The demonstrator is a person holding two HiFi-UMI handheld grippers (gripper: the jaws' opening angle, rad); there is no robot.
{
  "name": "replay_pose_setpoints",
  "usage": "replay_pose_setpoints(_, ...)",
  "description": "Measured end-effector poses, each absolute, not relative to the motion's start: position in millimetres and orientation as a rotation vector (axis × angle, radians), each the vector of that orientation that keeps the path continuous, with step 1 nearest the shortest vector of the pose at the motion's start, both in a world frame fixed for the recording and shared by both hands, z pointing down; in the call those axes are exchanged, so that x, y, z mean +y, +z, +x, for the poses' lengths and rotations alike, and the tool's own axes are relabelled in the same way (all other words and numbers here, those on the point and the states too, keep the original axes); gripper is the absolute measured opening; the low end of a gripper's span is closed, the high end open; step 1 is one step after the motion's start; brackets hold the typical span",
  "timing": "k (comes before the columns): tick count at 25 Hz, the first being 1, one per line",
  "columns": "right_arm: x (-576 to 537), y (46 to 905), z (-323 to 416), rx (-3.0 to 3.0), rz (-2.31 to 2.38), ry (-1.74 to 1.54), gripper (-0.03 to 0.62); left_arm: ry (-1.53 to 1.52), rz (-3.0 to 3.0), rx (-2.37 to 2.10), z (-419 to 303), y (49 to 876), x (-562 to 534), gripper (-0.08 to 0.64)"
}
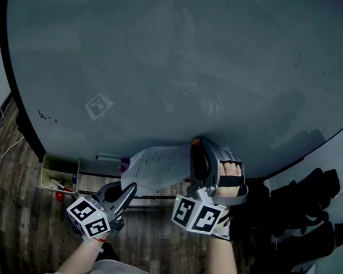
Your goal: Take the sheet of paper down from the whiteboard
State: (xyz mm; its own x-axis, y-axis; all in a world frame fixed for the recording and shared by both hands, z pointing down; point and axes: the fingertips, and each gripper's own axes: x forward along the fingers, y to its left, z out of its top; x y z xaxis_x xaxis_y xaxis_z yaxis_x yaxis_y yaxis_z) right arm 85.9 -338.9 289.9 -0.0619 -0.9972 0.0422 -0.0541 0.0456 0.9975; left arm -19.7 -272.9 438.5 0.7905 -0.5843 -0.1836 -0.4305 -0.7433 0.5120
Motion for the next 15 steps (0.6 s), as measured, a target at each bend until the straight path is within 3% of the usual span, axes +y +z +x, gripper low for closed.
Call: replay_pose_setpoints(15,-342.4,292.9,79.1,-1.311,1.180,-1.192,0.133,-0.477,2.502,-0.758,-26.4,445.1,-267.6,0.015)
